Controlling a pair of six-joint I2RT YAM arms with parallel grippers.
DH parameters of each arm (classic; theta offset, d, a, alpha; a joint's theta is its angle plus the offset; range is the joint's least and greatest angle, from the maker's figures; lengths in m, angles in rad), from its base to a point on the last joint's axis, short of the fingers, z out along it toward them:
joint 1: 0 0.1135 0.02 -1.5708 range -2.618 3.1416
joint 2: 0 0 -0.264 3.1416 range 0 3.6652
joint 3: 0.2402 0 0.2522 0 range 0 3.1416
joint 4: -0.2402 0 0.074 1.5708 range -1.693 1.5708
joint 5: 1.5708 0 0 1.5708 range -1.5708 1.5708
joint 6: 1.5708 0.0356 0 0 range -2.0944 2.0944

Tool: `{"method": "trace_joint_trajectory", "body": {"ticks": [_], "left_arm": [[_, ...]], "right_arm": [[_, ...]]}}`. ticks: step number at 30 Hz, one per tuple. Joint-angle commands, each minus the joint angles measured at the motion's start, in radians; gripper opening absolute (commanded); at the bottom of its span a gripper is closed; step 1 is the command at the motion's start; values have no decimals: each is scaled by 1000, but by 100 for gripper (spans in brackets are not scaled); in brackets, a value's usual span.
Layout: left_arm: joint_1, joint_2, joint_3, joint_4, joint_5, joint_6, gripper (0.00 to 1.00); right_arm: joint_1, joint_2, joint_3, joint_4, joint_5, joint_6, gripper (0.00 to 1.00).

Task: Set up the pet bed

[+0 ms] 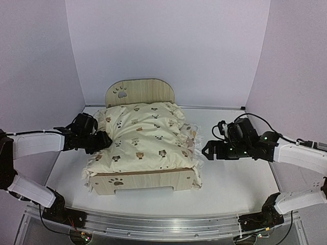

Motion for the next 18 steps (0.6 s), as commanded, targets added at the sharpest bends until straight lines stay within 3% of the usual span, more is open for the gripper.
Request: {"method": "trace_joint_trajectory", "body": {"ticks": [1, 10, 18], "left_arm": [[-112, 88, -29, 45, 185, -127, 62], [-278, 145, 63, 38, 68, -166, 65], [-283, 25, 143, -280, -158, -80, 90]], "right_arm": [[-4, -78, -13, -68, 61, -30, 98], [-4, -152, 1, -157, 125, -45, 98], [-4, -178, 51, -207, 124, -40, 98]]}}
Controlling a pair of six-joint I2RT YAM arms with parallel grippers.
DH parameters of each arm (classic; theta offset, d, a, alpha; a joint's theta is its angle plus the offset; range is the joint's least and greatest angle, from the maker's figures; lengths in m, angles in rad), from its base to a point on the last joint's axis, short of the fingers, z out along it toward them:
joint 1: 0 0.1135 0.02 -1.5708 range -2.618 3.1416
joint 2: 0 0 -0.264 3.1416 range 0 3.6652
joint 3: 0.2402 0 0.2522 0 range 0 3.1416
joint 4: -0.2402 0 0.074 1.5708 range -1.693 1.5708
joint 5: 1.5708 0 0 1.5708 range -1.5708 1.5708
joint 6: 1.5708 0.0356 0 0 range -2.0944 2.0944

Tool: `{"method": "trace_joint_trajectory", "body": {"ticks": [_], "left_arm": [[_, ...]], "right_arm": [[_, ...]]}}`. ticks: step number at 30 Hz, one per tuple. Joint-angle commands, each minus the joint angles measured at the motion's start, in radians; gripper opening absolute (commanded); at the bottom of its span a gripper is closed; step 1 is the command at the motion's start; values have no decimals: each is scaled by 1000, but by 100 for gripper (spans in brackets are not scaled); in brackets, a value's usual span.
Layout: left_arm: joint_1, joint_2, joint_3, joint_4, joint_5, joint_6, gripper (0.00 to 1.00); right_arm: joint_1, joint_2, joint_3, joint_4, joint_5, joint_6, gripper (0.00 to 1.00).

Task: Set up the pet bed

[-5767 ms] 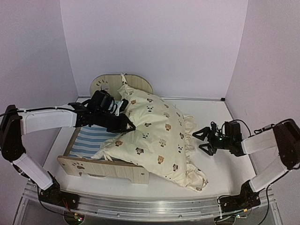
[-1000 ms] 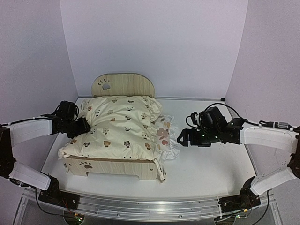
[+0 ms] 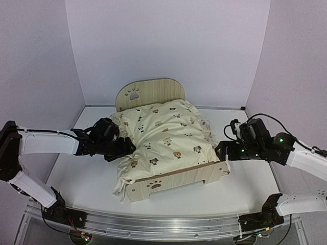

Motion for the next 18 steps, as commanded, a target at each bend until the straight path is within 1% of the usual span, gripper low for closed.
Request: {"method": "trace_joint_trajectory", "body": {"ticks": [1, 4, 6, 8, 11, 13, 15, 17, 18], "left_arm": [[-10, -91, 65, -296, -141, 60, 92], [-10, -149, 91, -361, -228, 98, 96], [-10, -183, 104, -377, -286, 125, 96], [-10, -215, 106, -359, -344, 171, 94], [-10, -265, 95, -290, -417, 252, 91], [-9, -290, 95, -230, -400, 332, 91], [-9, -301, 93, -142, -353, 432, 92], [-5, -284, 107, -75, -329, 525, 96], [-2, -264, 123, -68, -318, 562, 96]], "right_arm": [[0, -18, 61, -42, 0, -1, 98], [1, -16, 87, -65, -4, 11, 98], [1, -12, 116, -95, 6, 27, 98], [2, -8, 147, -131, 17, 55, 98], [2, -5, 185, -190, 36, 122, 98], [2, -11, 187, -222, 26, 181, 98], [5, -23, 161, -224, -12, 240, 98], [18, -24, 144, -220, -39, 286, 98], [26, -20, 140, -222, -47, 297, 98]]}}
